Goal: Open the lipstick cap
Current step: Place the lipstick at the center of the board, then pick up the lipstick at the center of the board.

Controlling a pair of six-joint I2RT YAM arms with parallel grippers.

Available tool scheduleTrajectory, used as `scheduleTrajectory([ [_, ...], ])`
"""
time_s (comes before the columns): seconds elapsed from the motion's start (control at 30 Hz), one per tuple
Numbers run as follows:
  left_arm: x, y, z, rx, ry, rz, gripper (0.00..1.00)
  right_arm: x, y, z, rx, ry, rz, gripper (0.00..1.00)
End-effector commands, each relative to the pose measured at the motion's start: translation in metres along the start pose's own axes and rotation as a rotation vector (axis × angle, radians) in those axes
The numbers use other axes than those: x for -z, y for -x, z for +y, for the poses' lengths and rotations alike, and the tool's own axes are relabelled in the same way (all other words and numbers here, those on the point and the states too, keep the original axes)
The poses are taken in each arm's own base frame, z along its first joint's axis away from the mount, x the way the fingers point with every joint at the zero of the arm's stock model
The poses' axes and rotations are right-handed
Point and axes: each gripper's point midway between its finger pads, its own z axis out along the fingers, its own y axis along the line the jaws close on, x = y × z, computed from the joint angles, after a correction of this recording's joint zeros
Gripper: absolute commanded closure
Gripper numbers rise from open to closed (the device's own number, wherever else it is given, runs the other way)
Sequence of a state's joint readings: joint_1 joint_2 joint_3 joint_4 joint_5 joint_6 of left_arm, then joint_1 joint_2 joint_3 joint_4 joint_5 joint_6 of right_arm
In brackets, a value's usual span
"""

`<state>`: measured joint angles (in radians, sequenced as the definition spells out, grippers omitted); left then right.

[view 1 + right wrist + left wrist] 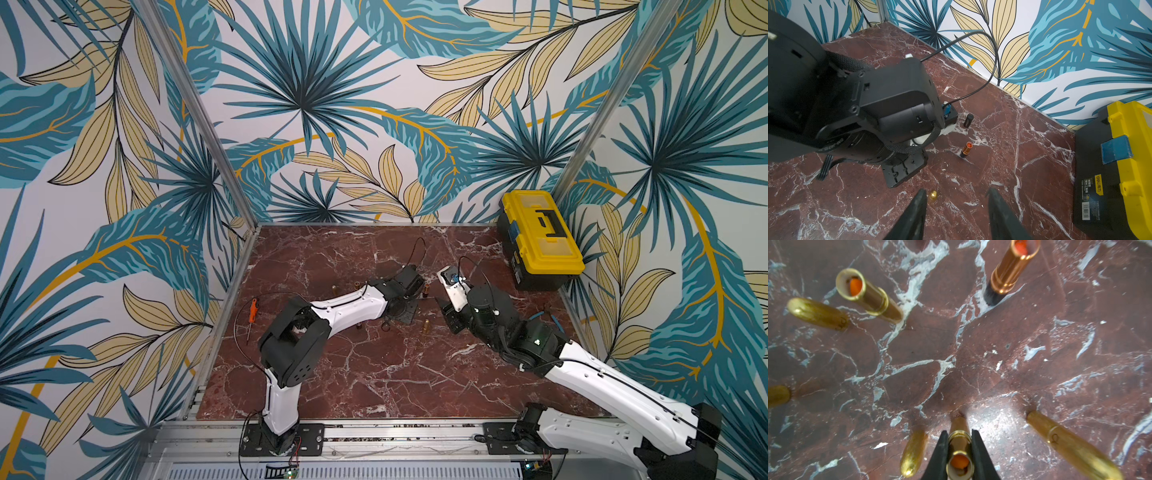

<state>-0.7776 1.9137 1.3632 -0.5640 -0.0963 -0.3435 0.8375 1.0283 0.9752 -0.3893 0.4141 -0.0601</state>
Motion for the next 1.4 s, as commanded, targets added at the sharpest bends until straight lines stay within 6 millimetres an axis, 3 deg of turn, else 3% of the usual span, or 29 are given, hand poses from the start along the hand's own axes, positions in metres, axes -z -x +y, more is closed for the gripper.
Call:
scheduleTrajectory([
  [0.0,-0.005,-0.003,0.002,-0.022,0.02,-0.006,0.86,-0.007,-0.006,0.005,0.009,0.01,0.012,0.51],
  [0.2,-0.01,-0.005,0.002,-0.024,0.023,0.002,0.82,-0.009,-0.006,0.006,0.022,0.009,0.023,0.51],
  [0.4,-0.012,-0.006,0.002,-0.018,0.026,0.006,0.62,-0.011,-0.011,0.006,0.026,0.005,0.04,0.5],
  [0.53,-0.009,-0.004,0.002,-0.017,0.025,-0.001,0.57,-0.012,-0.013,0.007,0.025,0.009,0.045,0.5],
  [0.67,0.002,0.004,-0.001,-0.009,0.007,-0.029,0.55,-0.01,-0.011,0.006,0.02,0.005,0.037,0.5],
  [0.8,0.028,0.023,-0.006,0.009,-0.023,-0.096,0.53,-0.004,-0.007,0.001,0.001,-0.004,0.022,0.5],
  [1.07,0.091,0.065,-0.028,0.042,-0.128,-0.194,0.47,0.012,0.002,-0.015,-0.024,-0.056,0.004,0.5],
  [1.17,0.094,0.059,-0.046,0.046,-0.198,-0.078,0.44,0.02,0.002,-0.028,-0.016,-0.109,0.007,0.5],
  [1.37,0.081,0.035,-0.077,0.037,-0.249,0.121,0.42,0.033,-0.005,-0.06,-0.09,-0.188,0.017,0.51],
])
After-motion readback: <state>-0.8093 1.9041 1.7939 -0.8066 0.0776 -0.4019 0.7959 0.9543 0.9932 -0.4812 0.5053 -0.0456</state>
